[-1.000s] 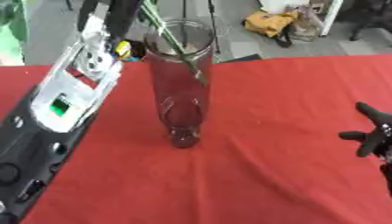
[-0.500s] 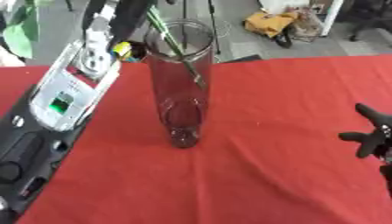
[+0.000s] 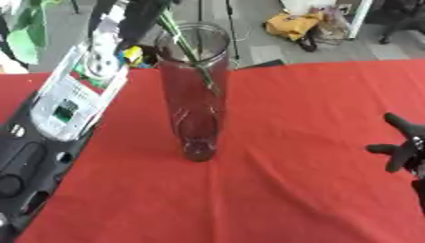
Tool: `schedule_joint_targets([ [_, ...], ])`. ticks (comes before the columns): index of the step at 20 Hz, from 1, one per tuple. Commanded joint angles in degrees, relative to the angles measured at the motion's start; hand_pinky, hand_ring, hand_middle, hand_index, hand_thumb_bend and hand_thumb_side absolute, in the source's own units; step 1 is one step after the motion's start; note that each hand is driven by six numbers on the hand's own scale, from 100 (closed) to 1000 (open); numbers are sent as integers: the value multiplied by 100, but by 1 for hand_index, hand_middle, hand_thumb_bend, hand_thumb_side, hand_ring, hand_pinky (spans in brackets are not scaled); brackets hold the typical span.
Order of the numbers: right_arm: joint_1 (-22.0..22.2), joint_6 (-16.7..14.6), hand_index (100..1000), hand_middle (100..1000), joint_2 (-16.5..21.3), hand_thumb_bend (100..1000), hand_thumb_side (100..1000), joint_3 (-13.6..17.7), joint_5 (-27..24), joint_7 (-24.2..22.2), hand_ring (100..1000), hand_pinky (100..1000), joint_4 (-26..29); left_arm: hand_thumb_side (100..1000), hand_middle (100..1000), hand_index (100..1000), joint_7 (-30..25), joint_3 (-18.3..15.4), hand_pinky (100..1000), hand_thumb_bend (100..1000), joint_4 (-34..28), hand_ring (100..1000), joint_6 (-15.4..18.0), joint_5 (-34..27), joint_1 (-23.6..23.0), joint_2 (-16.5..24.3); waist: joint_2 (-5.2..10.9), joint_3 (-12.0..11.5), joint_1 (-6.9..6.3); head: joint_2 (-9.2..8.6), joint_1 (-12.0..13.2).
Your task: Arrange flowers into the vase.
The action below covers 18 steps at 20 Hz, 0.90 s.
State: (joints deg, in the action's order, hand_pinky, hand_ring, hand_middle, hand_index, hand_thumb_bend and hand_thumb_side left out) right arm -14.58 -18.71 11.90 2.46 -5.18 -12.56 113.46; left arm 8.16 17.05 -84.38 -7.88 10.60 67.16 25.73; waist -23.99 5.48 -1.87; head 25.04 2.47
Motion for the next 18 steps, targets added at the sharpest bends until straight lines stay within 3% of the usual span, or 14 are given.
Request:
schedule_joint_targets([
  [1,-10,-8,841,431,55,100,1000,27,1,-12,1000,744,113,1000,431,544,-42,-126,181,100,-47,328,12,89,134,177,186,6,6,-60,9],
  [3,-9,-7,842,431,53,100,1000,29,2,-11,1000,744,113,1000,440,553,-90,-122,194,100,-40,342,22,126,125,188,188,4,2,-62,8],
  [10,7,-3,842,431,58,100,1000,38,7,-9,1000,744,113,1000,501,637,-482,-115,362,100,-2,484,10,328,107,263,201,-10,-3,-42,2],
  [18,6,-2,842,431,64,100,1000,34,10,-22,1000,745,113,1000,537,668,-750,-169,394,100,140,527,-9,596,123,284,190,9,-24,-89,28],
])
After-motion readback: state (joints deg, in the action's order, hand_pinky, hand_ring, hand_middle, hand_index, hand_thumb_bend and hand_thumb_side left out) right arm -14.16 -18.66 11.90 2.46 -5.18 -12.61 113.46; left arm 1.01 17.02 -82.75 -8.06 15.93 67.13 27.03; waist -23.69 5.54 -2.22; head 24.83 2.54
